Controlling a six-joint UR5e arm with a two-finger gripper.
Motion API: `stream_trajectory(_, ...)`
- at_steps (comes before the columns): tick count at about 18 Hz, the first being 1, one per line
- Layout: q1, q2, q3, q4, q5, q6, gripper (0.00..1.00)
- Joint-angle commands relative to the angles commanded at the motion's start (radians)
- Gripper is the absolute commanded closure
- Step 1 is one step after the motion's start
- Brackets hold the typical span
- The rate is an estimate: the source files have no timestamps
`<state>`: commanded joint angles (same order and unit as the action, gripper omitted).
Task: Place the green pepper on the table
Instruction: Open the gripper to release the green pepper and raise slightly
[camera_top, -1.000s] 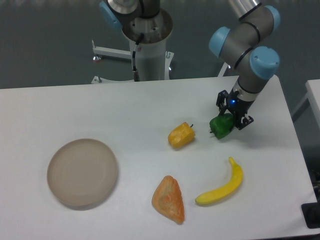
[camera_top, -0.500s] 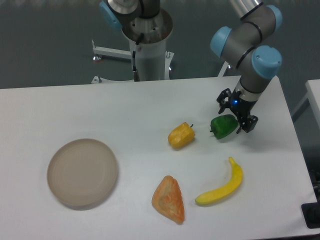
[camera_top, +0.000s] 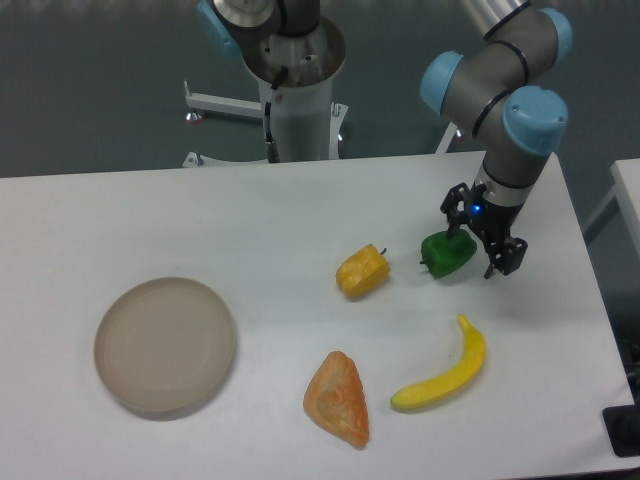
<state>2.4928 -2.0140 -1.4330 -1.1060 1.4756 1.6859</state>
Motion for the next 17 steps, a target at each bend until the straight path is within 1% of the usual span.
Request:
stream_trajectory(4, -0.037, -0.029, 0.075, -0.005, 0.02, -0.055, 0.0)
stream_trajectory(8, -0.071, -0.048, 0.103, -0.002, 0.02, -0.09, 0.0)
stream_trajectory(12, -0.074, -0.052, 0.103, 0.001, 0.015, -0.159, 0.0)
stream_trajectory(14, -0.091, -0.054, 0.106, 0.003, 0.017, -0.161, 0.0)
stream_trajectory(17, -0.094, -0.055, 0.111, 0.003, 0.015, -0.16, 0.0)
